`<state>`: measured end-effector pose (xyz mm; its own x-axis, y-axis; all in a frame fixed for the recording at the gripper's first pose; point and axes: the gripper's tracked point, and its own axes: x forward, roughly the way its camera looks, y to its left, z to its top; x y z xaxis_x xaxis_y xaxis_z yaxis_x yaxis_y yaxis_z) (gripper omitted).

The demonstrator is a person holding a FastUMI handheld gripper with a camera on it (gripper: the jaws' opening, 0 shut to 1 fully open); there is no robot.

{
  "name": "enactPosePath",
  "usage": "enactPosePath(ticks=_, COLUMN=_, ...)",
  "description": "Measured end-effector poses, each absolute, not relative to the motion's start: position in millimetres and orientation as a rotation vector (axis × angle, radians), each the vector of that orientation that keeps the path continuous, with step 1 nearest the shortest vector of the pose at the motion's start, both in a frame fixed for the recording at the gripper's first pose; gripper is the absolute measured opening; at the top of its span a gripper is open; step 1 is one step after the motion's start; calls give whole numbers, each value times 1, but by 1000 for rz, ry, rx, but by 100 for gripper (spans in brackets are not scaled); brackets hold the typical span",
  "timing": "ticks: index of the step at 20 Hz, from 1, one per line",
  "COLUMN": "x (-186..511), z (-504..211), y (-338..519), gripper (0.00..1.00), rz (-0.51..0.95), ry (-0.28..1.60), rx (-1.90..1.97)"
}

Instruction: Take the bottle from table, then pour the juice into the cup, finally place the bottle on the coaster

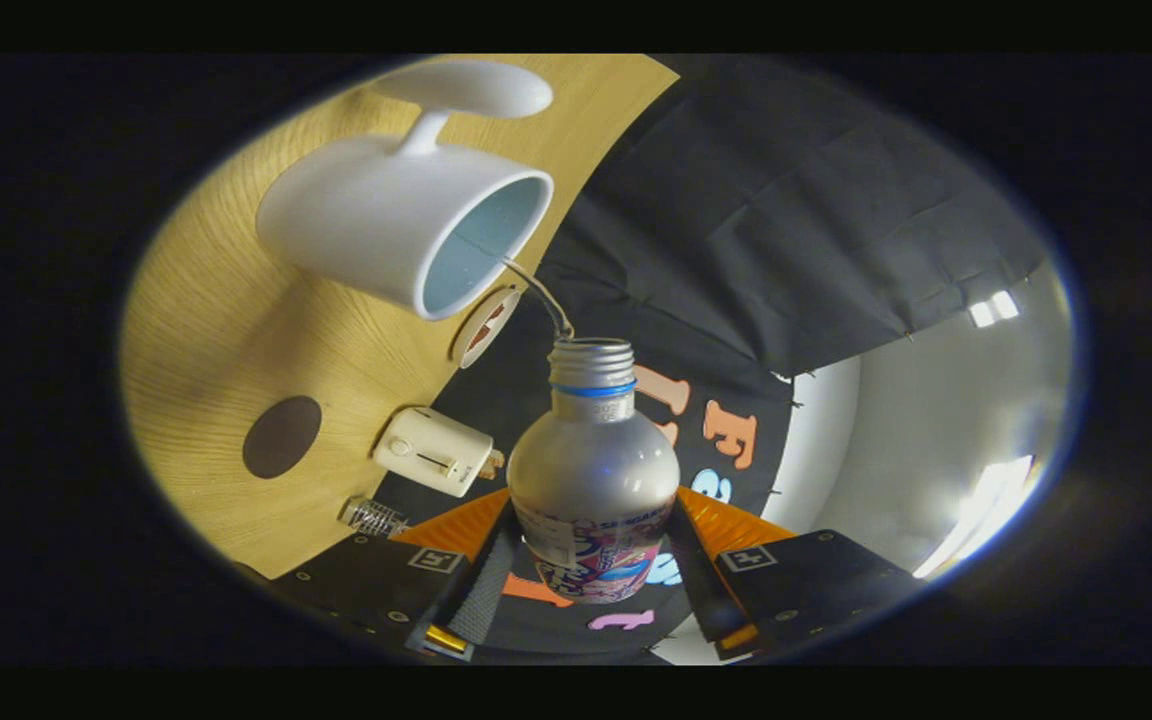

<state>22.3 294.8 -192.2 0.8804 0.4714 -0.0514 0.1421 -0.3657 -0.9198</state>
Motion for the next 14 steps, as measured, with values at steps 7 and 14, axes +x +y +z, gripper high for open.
enactPosePath(ticks=7, x=21, z=-190, y=300, gripper=77, rz=379, ry=-478, rx=-1950)
enactPosePath(ticks=14, x=21, z=-192, y=301, gripper=77, rz=390, ry=-483, rx=-1958)
